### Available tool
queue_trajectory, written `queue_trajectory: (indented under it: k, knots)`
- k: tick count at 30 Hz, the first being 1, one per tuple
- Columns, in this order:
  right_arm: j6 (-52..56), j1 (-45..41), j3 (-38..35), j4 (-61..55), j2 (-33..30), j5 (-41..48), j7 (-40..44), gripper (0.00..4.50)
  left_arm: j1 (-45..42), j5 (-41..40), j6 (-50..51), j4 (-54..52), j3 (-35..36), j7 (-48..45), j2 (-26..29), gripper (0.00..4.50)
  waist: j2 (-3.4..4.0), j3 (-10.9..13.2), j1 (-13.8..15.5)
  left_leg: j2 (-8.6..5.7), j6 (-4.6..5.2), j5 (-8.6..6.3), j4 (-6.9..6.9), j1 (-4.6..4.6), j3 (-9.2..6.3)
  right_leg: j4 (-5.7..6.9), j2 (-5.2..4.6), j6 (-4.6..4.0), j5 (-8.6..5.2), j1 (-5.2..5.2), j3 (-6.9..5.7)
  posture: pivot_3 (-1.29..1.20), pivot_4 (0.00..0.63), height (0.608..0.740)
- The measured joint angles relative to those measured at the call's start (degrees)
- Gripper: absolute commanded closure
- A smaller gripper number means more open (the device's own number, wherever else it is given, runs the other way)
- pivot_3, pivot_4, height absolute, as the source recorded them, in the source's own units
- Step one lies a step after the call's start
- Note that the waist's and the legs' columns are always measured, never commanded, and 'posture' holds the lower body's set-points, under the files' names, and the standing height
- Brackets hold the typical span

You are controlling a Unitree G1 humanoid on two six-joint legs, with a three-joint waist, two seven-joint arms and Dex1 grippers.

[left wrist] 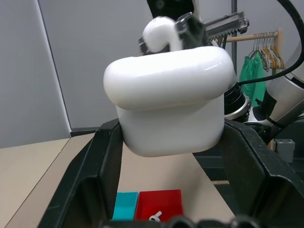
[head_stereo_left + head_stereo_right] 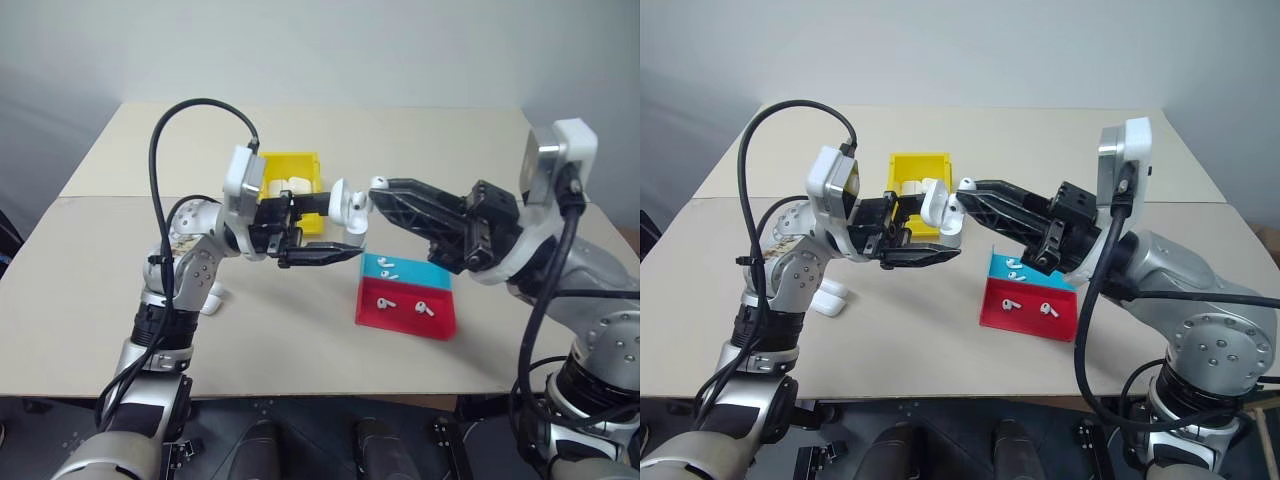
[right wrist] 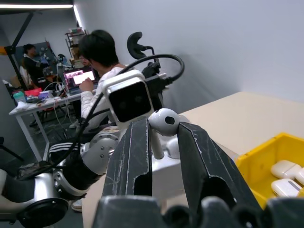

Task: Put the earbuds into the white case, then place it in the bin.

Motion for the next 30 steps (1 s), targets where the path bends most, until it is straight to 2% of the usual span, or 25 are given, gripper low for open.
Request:
queue_trajectory:
  k: [6, 14, 20, 30]
  knots:
    - [-2.6, 1.33, 3.92, -0.89, -1.89, 1.3, -1.02, 3.87, -0.01, 0.02, 0.02, 0.0, 0.0, 0.01, 0.01, 1.72, 0.0, 0.0, 0.09, 0.0, 0.0, 0.0, 0.0, -0.02, 0.0, -0.02, -0.01, 0.0, 0.0, 0.0, -0.01, 0.0, 0.15, 0.74]
    - [-6.16, 2.91, 7.37, -2.02, -5.78, -1.41, -1.0, 3.87, 0.0, 0.57, 0.75, -0.01, -0.15, 0.08, 0.29, 1.72, 0.0, 0.0, 0.17, -0.01, 0.0, 0.0, 0.01, -0.04, -0.03, -0.03, -0.01, 0.0, 0.0, 0.0, -0.03, 0.0, 0.15, 0.74]
    - [-8.25, 4.14, 8.37, -2.46, -8.54, -3.07, 0.78, 1.97, 0.09, 1.19, 1.03, -0.02, -0.27, 0.85, 0.29, 1.72, 0.0, 0.0, 0.19, -0.01, 0.0, 0.0, 0.01, -0.04, -0.03, -0.04, -0.01, 0.0, 0.0, 0.0, -0.03, 0.0, 0.15, 0.74]
    - [-9.24, 5.4, 6.55, -2.33, -15.26, -1.14, 5.64, 1.97, 0.08, 1.13, 0.98, -0.1, -0.24, 1.29, -0.02, 1.72, -0.01, 0.0, 0.23, -0.01, 0.0, 0.0, 0.01, -0.04, -0.03, -0.06, -0.01, 0.0, 0.0, 0.01, -0.03, 0.0, 0.15, 0.74]
